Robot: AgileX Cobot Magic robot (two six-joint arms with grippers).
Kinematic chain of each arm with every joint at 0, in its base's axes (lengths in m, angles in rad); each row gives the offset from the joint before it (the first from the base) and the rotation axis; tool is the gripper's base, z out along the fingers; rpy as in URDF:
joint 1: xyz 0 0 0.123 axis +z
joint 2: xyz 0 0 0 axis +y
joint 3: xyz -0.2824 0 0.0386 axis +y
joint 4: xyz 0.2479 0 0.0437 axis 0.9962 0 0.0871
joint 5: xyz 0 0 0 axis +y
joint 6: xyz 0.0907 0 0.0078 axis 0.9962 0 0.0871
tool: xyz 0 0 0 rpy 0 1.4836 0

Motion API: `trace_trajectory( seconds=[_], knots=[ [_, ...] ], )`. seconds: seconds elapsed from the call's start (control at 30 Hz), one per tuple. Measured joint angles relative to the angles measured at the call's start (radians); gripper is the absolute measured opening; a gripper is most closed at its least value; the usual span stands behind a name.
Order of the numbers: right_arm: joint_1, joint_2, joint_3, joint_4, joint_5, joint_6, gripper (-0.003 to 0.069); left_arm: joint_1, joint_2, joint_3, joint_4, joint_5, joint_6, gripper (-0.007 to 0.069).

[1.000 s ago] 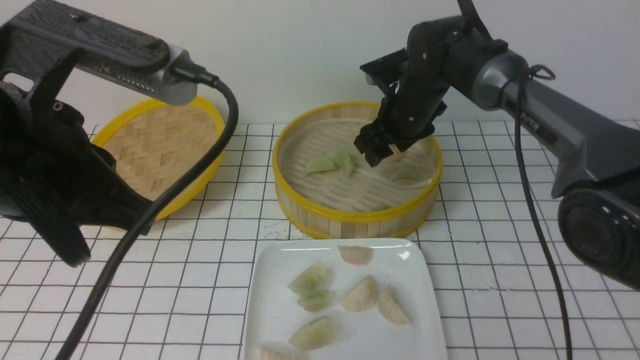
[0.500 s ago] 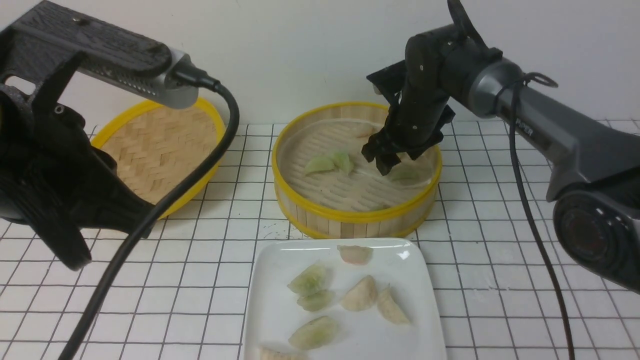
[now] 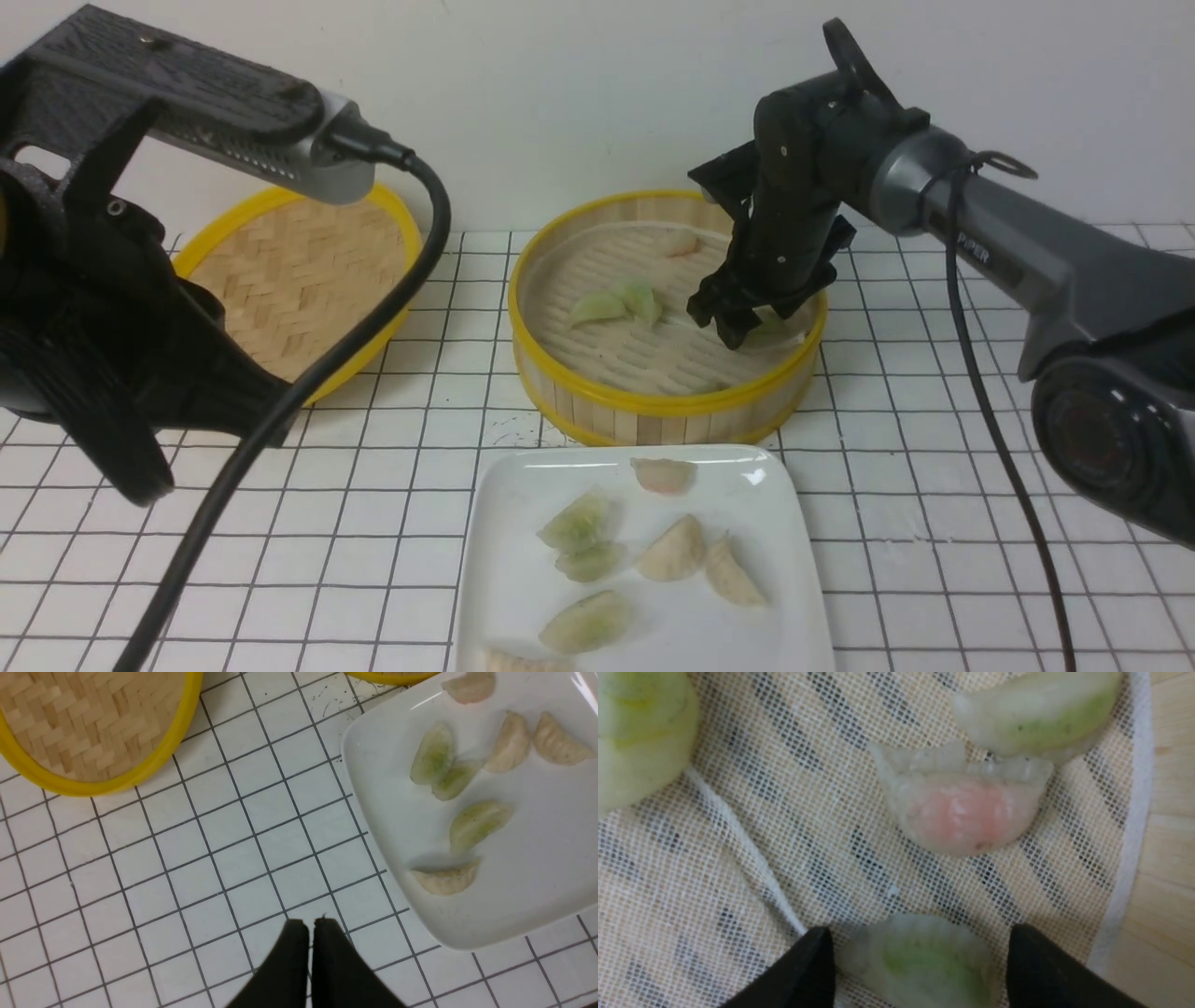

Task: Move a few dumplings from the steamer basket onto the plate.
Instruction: Use the right arm to grab a dumpling from inside the steamer

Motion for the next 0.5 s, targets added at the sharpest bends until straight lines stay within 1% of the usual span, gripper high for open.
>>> trace_trajectory(
  seconds=[0.07,0.1,0.27,0.33,0.43,0.5],
  knots=[
    [0.000,0.000,-0.002,0.012,0.000,0.000,0.0348,0.000,0.000,0.000,0.001,0.000,0.000,-0.0006],
    [0.000,0.000,-0.005,0.016,0.002,0.000,0.0327,0.000,0.000,0.000,0.001,0.000,0.000,-0.0006],
    [0.000,-0.014,-0.008,0.031,0.004,0.027,0.0328,0.000,0.000,0.000,0.002,0.000,0.000,-0.0006],
    [0.000,-0.057,0.003,0.063,0.004,0.047,0.0328,0.000,0.000,0.000,0.003,0.000,0.000,-0.0006],
    [0.000,-0.161,0.051,0.104,0.002,0.054,0.0328,0.000,0.000,0.000,0.003,0.000,0.000,-0.0006],
    [0.000,-0.274,0.129,0.143,0.001,0.055,0.0328,0.000,0.000,0.000,0.003,0.000,0.000,-0.0006]
  ],
)
